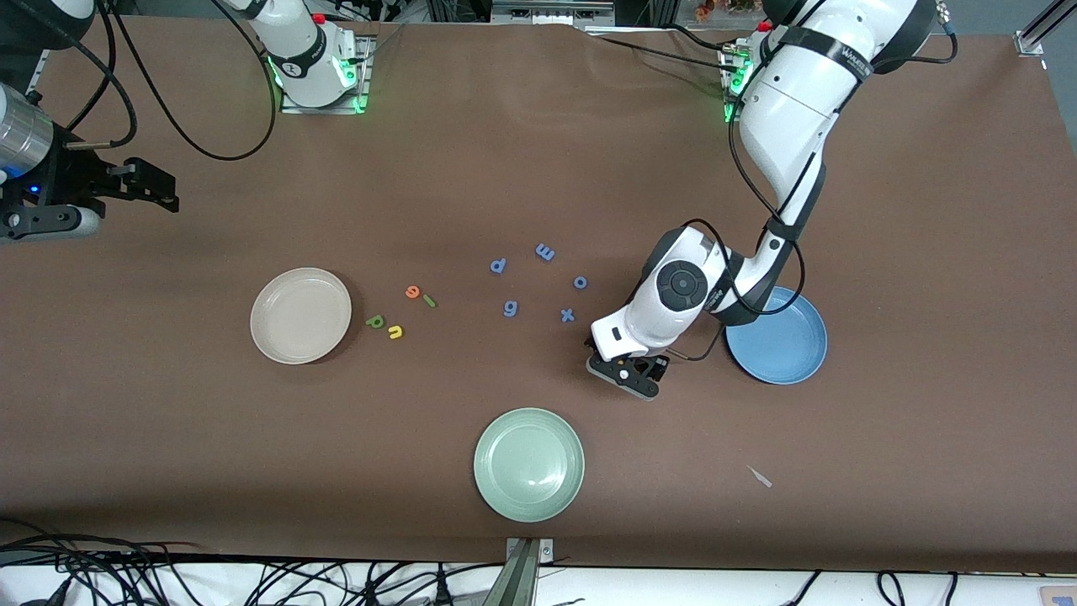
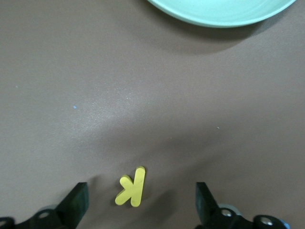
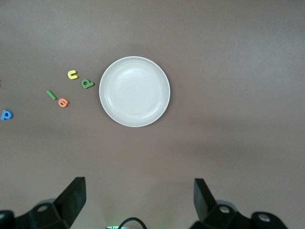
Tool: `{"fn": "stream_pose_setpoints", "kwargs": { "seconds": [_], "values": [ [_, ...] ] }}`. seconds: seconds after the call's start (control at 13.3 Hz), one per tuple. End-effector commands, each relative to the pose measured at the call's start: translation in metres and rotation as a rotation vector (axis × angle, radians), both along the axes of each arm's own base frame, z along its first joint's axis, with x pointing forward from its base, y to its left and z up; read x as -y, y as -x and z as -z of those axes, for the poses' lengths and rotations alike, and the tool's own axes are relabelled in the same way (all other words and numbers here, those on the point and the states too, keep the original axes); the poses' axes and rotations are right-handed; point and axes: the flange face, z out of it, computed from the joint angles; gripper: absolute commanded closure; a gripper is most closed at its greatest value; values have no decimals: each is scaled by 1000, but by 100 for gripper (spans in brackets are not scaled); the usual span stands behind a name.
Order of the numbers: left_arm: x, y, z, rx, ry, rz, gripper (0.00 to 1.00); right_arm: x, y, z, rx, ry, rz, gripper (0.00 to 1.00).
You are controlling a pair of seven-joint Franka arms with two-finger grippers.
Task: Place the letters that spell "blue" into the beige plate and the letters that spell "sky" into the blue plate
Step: 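Grasp the yellow k with the left gripper while the right gripper reaches letters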
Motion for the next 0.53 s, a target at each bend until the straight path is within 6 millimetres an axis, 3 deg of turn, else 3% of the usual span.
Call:
{"fn": "stream_pose_setpoints", "kwargs": {
  "seconds": [0.0,0.23,0.3,0.45],
  "values": [
    [5,-7,1,57,-25,48,11,-5,-11,14,-20,8,-15,0],
    [6,-7,1,101,-64,101,41,-11,-10,22,-54,-8,-37,0],
    [6,-6,0,101,-62,97,50,-32,-11,29,-65,-9,-75,0],
    [7,-4,-1,95,-60,89,62,-44,-17,41,-76,-5,-97,1]
  ]
}}
